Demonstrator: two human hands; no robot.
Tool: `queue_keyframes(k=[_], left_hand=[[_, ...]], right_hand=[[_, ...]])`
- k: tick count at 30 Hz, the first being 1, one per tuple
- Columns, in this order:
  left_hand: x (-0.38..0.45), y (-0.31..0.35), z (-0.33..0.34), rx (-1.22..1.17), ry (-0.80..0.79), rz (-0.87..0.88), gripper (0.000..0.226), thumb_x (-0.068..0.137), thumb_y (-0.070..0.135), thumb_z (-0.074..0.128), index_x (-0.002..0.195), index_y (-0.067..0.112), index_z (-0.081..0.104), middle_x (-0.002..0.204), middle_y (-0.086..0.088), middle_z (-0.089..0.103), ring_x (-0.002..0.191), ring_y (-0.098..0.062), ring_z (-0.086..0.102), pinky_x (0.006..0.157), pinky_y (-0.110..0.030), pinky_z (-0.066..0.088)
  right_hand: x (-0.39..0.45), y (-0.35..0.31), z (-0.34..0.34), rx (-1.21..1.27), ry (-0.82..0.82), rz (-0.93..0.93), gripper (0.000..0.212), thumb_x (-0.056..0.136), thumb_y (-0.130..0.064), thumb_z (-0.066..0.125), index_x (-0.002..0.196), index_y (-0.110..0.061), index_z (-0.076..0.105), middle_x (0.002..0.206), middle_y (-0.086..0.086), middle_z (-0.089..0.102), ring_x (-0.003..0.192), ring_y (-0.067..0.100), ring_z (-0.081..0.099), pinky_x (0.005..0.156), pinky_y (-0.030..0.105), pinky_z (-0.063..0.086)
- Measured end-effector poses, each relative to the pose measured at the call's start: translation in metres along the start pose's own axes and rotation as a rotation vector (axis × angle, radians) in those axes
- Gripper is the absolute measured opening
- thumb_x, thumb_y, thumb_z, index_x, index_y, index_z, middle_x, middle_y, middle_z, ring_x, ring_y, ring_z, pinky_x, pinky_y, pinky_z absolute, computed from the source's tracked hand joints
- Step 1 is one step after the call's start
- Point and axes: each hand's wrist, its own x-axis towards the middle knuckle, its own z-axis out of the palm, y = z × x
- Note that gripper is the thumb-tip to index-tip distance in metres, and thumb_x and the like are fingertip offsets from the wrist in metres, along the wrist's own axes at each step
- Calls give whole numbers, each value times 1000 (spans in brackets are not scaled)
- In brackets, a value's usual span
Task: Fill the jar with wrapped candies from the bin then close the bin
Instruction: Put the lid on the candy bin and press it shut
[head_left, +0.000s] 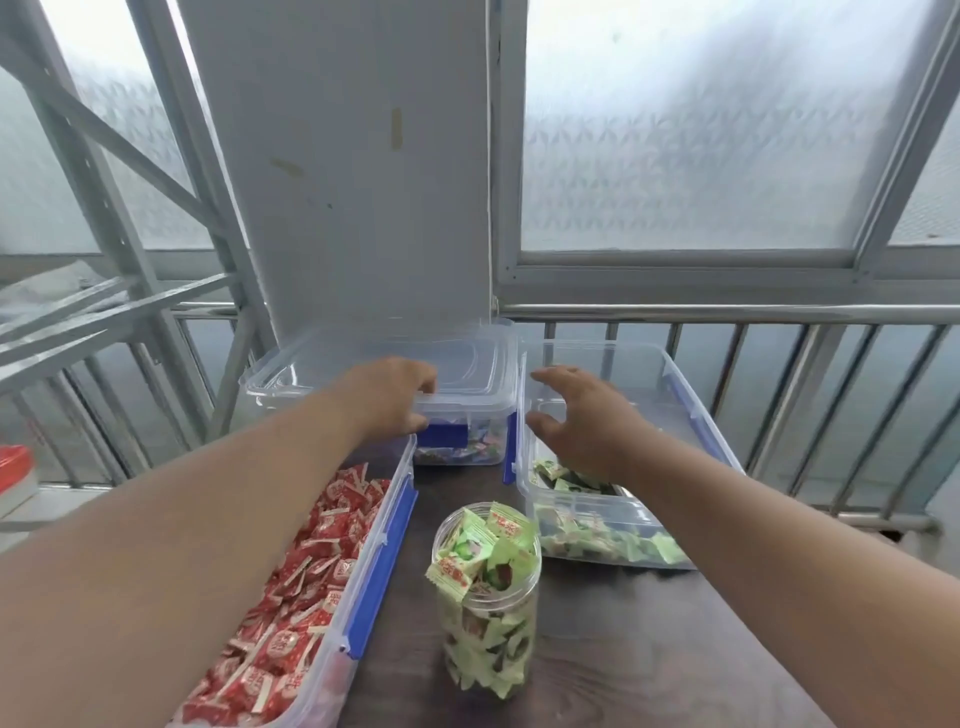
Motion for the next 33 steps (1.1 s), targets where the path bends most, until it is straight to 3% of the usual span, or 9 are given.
queue_keyframes(k=[3, 7, 10, 13, 17, 22, 28, 30, 33], left_hand=[[1, 3, 3, 23, 119, -6, 7, 102, 15, 70, 106, 18, 66, 117, -6, 72, 102, -28, 69, 92, -42, 59], [-4, 12, -16, 197, 404, 73, 25, 96, -5, 52, 95, 19, 46, 90, -3, 56, 76, -29, 59, 68, -39, 46], [-15, 24, -37, 197, 716, 217, 34, 74, -18, 62, 84, 12, 51, 69, -9, 59, 49, -28, 43, 51, -33, 36], [-22, 44, -59, 142, 893, 262, 38, 66, -21, 75, 87, 7, 60, 68, -10, 61, 47, -29, 48, 52, -32, 36], [-35, 80, -97, 17, 1055, 319, 37, 75, -12, 81, 100, 7, 61, 87, -10, 68, 76, -38, 69, 74, -51, 53], [-51, 113, -129, -54, 1130, 270, 43, 84, 21, 93, 115, 18, 64, 109, -4, 75, 96, -38, 70, 87, -55, 47], [-59, 134, -151, -489, 1073, 233, 41, 86, 18, 94, 108, 4, 62, 94, -8, 65, 82, -33, 60, 72, -35, 38], [-59, 137, -156, -663, 1011, 165, 42, 90, 24, 91, 104, 6, 56, 89, -15, 65, 82, -41, 61, 68, -40, 45], [-58, 140, -161, -881, 895, 117, 44, 94, 35, 87, 109, 6, 56, 94, -24, 74, 91, -45, 72, 78, -44, 59]], right_hand=[[7, -6, 5, 33, -3, 27, 68, 98, -43, 60, 159, -27, 35, 162, -4, 37, 149, 21, 34, 119, 38, 30], [4, 5, -4, 113, 24, 78, 78, 96, -42, 65, 161, -33, 24, 161, 1, 40, 144, 24, 42, 114, 38, 36], [-6, 16, -23, 179, 66, 125, 92, 92, -42, 70, 160, -42, 8, 159, 9, 43, 135, 29, 52, 108, 40, 45], [-18, 31, -49, 211, 147, 181, 101, 89, -43, 73, 158, -48, -1, 160, 14, 39, 133, 33, 54, 108, 48, 47], [-40, 49, -85, 301, 261, 248, 115, 86, -48, 76, 157, -47, -16, 164, 16, 31, 144, 37, 43, 113, 51, 41], [-69, 67, -120, 350, 385, 296, 128, 72, -68, 76, 150, -53, -24, 165, 14, 31, 139, 34, 50, 113, 53, 42], [-106, 79, -149, 459, 454, 276, 125, 67, -67, 82, 151, -58, -10, 162, 15, 35, 138, 32, 51, 110, 53, 44], [-113, 85, -152, 438, 447, 289, 130, 60, -75, 80, 152, -58, -11, 165, 11, 31, 144, 30, 44, 113, 53, 42], [-119, 97, -153, 399, 433, 297, 127, 61, -79, 77, 156, -49, -3, 166, 9, 28, 148, 31, 36, 116, 53, 38]])
